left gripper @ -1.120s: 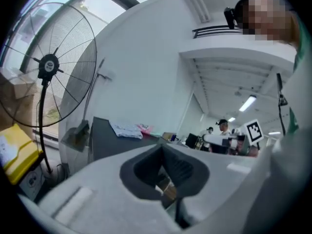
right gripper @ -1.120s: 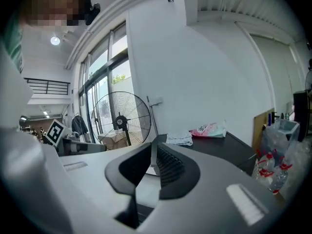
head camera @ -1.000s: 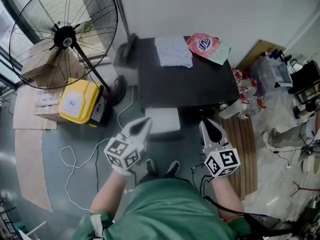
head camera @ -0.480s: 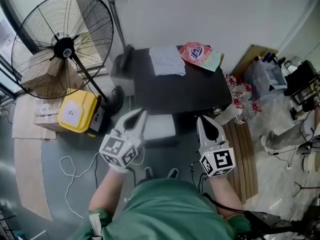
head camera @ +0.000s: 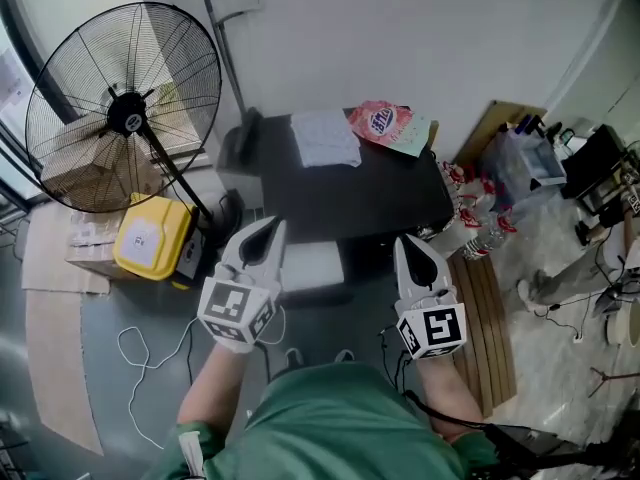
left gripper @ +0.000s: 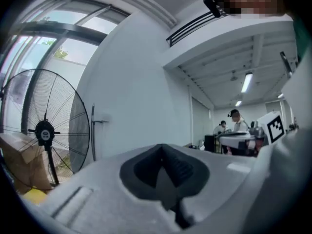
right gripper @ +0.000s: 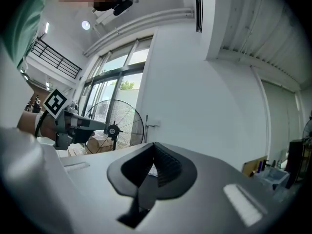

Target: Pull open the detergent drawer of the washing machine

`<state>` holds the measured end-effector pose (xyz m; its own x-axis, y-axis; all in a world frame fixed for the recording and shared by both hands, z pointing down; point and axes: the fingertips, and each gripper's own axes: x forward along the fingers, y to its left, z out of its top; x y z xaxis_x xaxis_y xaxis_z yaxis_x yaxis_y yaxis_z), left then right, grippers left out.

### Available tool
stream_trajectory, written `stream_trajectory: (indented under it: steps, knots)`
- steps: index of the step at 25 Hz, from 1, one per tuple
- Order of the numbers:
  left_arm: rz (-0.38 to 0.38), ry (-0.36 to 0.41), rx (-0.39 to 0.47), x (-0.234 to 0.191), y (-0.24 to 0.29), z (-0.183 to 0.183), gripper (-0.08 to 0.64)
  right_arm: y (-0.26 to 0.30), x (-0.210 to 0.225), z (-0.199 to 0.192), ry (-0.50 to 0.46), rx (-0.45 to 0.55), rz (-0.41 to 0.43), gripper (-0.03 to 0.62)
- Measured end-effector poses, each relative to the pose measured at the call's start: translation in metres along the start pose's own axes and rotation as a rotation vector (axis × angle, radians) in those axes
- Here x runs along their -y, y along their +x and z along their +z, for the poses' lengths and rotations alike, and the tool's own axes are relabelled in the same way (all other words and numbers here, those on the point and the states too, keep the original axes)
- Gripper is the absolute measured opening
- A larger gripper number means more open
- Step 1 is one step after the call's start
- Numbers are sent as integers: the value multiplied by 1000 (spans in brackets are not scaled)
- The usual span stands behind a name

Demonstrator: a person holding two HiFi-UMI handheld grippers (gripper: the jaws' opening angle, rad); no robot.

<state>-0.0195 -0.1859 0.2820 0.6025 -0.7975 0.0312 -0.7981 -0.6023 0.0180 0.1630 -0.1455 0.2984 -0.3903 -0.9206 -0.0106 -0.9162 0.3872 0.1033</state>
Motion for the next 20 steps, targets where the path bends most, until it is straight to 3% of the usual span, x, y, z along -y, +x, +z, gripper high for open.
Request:
stream_trajectory:
  steps: [4, 20]
  knots:
    - [21, 40, 5, 4, -4, 3, -3, -3, -1, 3, -9, 11, 8, 2]
    - [51, 25, -5, 1, -19, -2, -2, -11, -4, 2, -10, 9, 4, 2]
